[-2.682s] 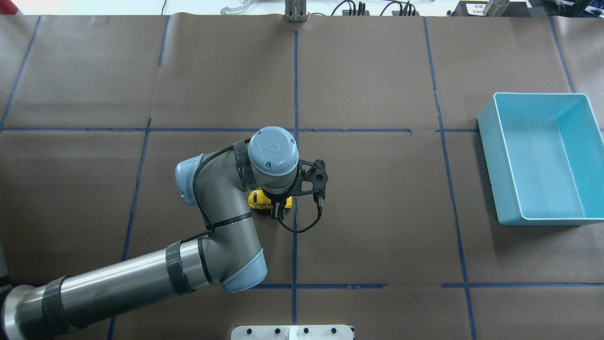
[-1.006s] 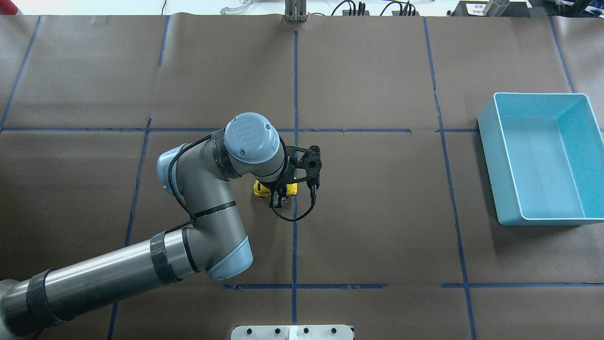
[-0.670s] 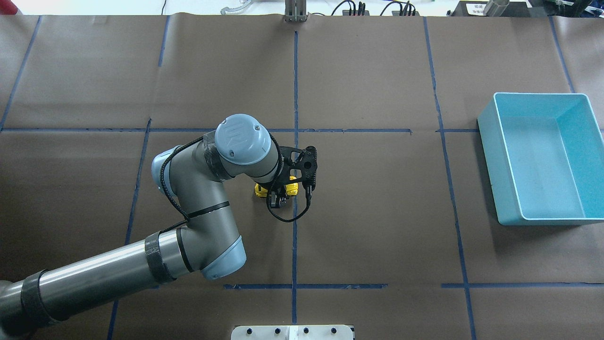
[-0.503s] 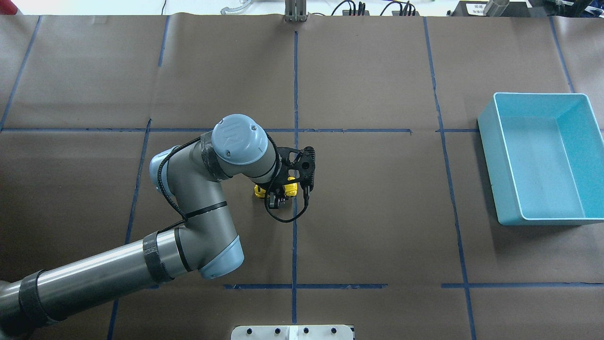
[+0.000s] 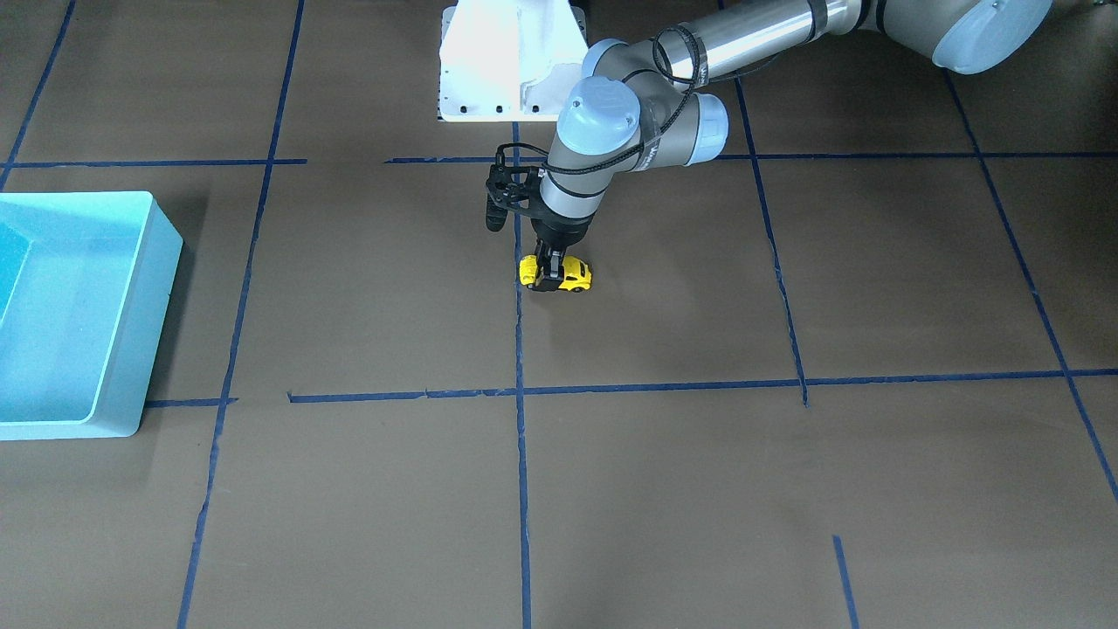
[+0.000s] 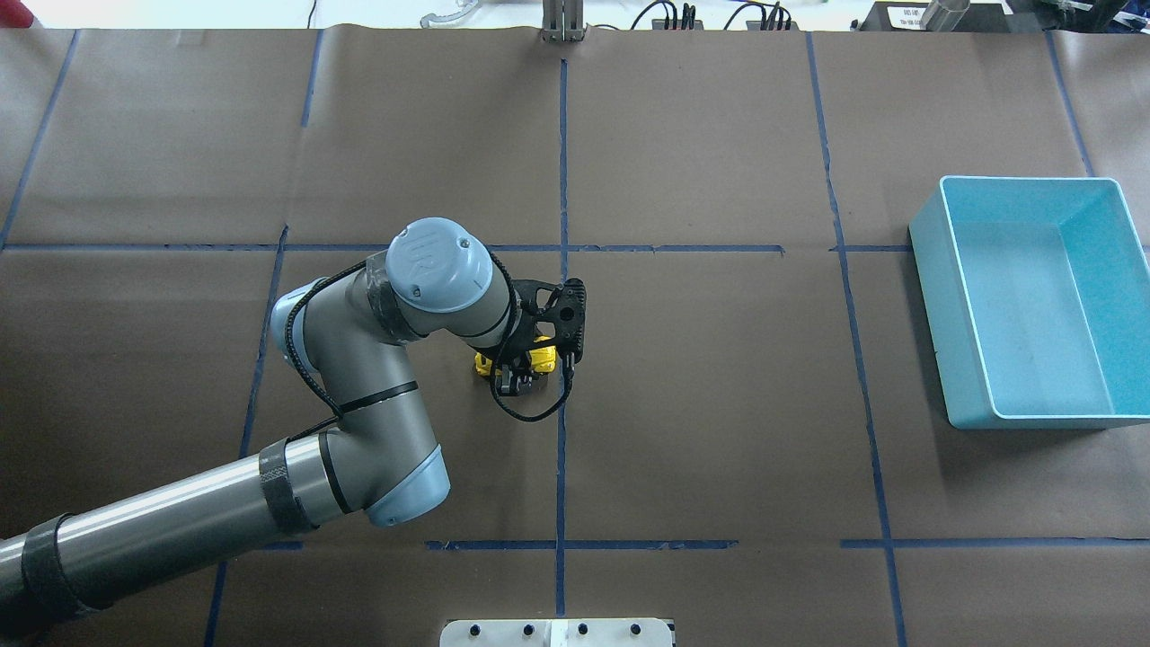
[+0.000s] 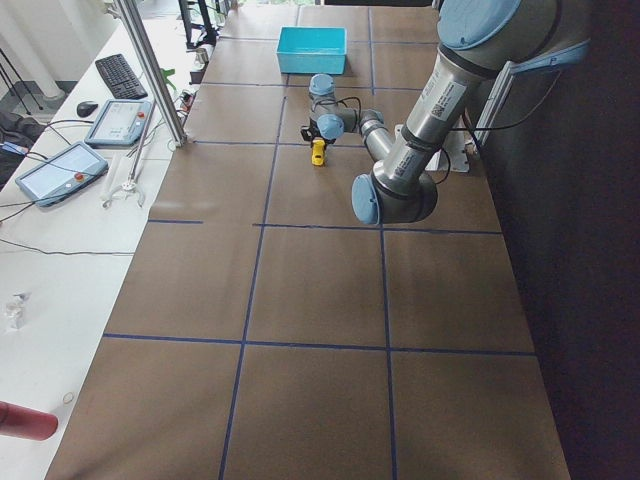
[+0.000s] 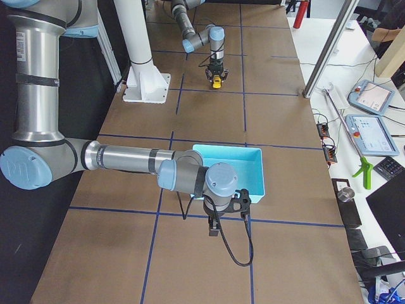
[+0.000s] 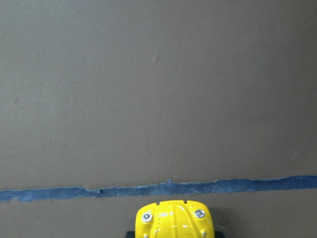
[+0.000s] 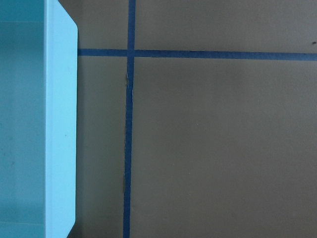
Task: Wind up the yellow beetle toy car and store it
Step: 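Drag the car backward along the table, away from the bin, then release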
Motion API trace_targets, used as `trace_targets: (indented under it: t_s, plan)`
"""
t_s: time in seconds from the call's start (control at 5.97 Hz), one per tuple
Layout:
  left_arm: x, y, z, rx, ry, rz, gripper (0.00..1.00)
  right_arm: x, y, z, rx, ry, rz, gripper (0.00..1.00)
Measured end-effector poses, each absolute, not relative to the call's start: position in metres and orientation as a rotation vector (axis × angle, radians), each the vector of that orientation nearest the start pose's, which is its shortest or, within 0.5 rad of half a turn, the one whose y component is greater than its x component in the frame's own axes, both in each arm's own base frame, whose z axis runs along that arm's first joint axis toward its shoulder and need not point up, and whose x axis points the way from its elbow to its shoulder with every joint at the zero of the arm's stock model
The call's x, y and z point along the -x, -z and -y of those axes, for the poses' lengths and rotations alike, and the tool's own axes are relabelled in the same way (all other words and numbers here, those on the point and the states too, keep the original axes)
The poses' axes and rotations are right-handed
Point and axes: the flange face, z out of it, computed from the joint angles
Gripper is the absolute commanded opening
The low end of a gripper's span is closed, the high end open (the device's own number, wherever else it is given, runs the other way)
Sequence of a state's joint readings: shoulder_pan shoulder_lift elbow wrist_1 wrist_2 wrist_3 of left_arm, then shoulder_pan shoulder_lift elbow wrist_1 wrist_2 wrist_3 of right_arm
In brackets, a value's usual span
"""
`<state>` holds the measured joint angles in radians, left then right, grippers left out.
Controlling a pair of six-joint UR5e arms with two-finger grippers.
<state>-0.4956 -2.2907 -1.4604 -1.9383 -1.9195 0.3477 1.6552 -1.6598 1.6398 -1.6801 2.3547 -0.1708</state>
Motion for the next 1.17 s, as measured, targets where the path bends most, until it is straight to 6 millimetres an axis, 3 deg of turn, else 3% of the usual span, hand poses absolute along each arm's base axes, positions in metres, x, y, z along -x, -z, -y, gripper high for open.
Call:
trace_targets:
  t_s: [0.84,1.17]
  plan:
    - [-0.566,-0.283,0.443,-0.912,-1.458,-0.803,0.00,-0.100,-0.677,0.437,0.023,0.031,0.792,1.00]
    - [-0.544,-0.311,0.448,-0.931,-1.452,-0.838,0.00,-0.100,-0.676,0.438,0.020,0.032,0.792,1.00]
